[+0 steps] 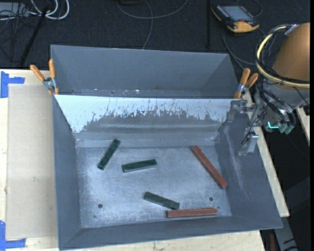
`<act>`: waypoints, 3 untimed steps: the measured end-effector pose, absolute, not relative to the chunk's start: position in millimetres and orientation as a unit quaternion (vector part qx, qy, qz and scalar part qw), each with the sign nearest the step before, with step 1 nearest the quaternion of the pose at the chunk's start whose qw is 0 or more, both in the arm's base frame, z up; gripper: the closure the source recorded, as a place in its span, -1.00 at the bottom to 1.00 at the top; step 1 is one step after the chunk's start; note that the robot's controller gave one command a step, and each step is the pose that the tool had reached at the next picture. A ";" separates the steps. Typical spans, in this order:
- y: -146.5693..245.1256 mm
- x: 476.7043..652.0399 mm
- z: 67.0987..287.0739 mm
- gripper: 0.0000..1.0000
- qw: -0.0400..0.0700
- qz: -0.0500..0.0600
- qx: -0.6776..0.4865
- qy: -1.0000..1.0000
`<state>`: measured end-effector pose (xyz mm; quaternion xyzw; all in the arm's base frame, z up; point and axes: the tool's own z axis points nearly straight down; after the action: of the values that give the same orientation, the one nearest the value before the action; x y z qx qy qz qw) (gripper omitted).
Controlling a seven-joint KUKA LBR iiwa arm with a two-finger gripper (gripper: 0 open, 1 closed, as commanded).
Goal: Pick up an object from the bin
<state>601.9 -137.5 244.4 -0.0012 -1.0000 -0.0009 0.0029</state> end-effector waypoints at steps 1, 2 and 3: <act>-122.9 589.9 103.7 -1.00 0.004 -0.001 -0.007 -1.000; -124.7 562.7 70.9 -1.00 0.002 0.000 -0.129 -0.992; -122.5 564.4 72.4 1.00 0.000 -0.001 -0.126 -0.992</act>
Offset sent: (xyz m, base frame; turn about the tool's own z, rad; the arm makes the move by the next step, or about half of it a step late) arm -0.0099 0.0139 -0.1351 0.0118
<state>564.4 -122.5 72.4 -0.1262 -0.9920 -0.0012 0.0004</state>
